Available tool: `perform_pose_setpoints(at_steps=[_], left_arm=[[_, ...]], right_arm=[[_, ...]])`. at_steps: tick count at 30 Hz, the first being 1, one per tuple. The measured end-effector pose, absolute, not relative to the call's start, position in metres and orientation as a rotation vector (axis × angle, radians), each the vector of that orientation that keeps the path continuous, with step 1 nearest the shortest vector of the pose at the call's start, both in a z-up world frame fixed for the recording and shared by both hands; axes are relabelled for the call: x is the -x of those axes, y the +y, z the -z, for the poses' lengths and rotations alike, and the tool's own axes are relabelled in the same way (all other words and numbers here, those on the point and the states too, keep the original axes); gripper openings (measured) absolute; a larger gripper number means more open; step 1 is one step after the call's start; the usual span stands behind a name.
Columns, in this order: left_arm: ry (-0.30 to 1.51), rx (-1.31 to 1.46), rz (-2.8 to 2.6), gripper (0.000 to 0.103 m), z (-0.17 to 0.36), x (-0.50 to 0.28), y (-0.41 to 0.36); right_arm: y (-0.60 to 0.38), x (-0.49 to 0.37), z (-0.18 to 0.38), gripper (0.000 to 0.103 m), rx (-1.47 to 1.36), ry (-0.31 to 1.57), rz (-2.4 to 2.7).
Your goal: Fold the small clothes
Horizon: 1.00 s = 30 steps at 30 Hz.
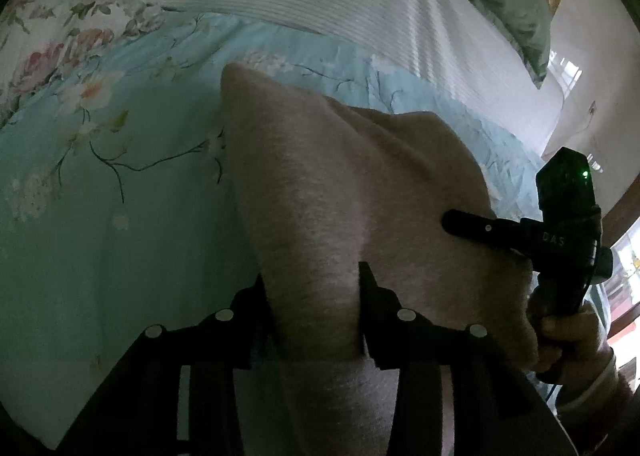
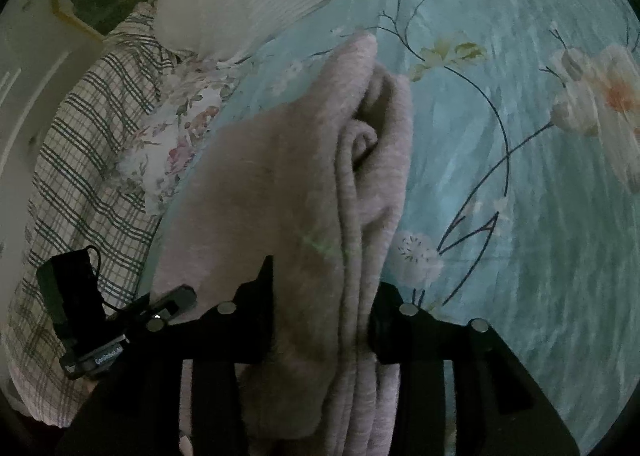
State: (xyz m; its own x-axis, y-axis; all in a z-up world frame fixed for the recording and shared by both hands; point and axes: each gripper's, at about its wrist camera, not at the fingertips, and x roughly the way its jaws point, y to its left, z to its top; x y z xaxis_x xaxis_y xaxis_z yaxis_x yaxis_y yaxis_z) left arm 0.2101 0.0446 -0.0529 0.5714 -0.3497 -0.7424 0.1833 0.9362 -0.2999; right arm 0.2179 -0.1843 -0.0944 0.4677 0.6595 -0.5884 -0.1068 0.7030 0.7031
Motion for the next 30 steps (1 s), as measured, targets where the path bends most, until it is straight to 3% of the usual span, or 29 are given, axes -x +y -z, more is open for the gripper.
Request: perform_pose_setpoints(at_steps=[4, 18, 27, 29, 30], left_arm=[[0.937, 0.197, 0.294, 0.052, 0.053, -0.206, 0.047], [0.916, 0.108, 0.241, 0.057, 0.036, -0.105, 0.073], [0.955, 0.073, 0.284, 0.058, 0.06, -0.064, 0.056], [0.939, 0.057, 0.266, 0.058, 0.061, -0.067, 0.051], [0.935, 0.049, 0.254, 0.058, 0.061, -0.07, 0.048]], right_arm=[[-0.188, -0.214, 0.093, 0.048, -0.65, 0.982, -0.488], [-0.199, -0.112, 0.044, 0.049, -0.586, 0.89, -0.477], [-0.173, -0.097, 0.061, 0.048, -0.522, 0.961, -0.505], [-0.173, -0.099, 0.061, 0.045, -0.542, 0.955, -0.514], [-0.173, -0.1, 0.061, 0.027, -0.554, 0.957, -0.521]])
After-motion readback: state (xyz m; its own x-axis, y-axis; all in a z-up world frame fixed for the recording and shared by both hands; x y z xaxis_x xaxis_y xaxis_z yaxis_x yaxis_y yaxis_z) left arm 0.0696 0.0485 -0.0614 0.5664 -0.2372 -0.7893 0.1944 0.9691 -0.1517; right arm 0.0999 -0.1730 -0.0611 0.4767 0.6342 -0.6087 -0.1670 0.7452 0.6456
